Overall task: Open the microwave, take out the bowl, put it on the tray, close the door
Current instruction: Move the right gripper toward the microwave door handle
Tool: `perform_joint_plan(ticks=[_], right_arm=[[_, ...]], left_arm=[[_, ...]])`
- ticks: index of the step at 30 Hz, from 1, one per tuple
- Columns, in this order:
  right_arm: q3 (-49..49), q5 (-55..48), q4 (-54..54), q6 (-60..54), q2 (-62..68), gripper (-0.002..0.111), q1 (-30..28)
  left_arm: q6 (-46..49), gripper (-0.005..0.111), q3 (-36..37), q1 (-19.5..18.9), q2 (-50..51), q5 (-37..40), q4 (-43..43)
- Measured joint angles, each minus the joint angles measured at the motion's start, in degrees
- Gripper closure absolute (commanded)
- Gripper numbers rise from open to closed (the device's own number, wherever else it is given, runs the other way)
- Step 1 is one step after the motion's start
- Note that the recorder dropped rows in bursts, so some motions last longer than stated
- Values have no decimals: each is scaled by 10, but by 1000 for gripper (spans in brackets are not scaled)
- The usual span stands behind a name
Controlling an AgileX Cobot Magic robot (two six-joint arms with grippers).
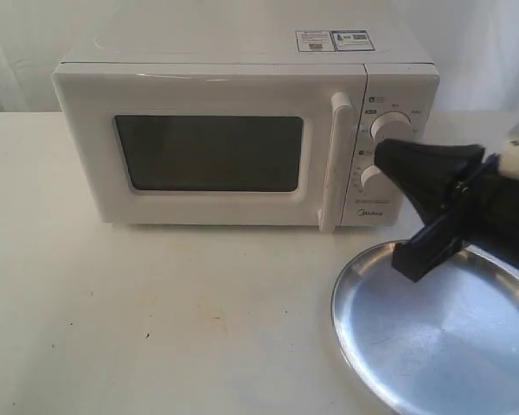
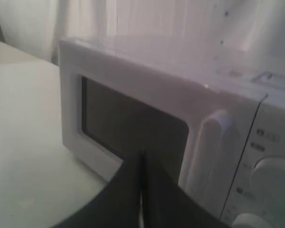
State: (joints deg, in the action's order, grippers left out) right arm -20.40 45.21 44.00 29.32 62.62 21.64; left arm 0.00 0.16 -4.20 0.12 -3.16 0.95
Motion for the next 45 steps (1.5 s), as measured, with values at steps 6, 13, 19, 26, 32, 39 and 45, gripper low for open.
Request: perform_joint_plan(ticks=[6,13,19,26,32,39,45], right_arm=[[-4,103,-40,-110,159,108,-14],[-46,194,91,-101,253,108,-68],[-70,218,177,-72,268,108,-125],[-93,237,256,-4,268,108,-183],[-142,239,339,24,298,108,-186],[-161,239,266,60,349,108,-186],[-169,226,213,60,367,95,-186]], left_arm=[[0,107,0,0,0,0,0],[0,107,0,0,0,0,0],[0,107,0,0,0,0,0],[0,107,0,0,0,0,0],[0,107,0,0,0,0,0],[0,107,0,0,0,0,0],[0,107,0,0,0,0,0]])
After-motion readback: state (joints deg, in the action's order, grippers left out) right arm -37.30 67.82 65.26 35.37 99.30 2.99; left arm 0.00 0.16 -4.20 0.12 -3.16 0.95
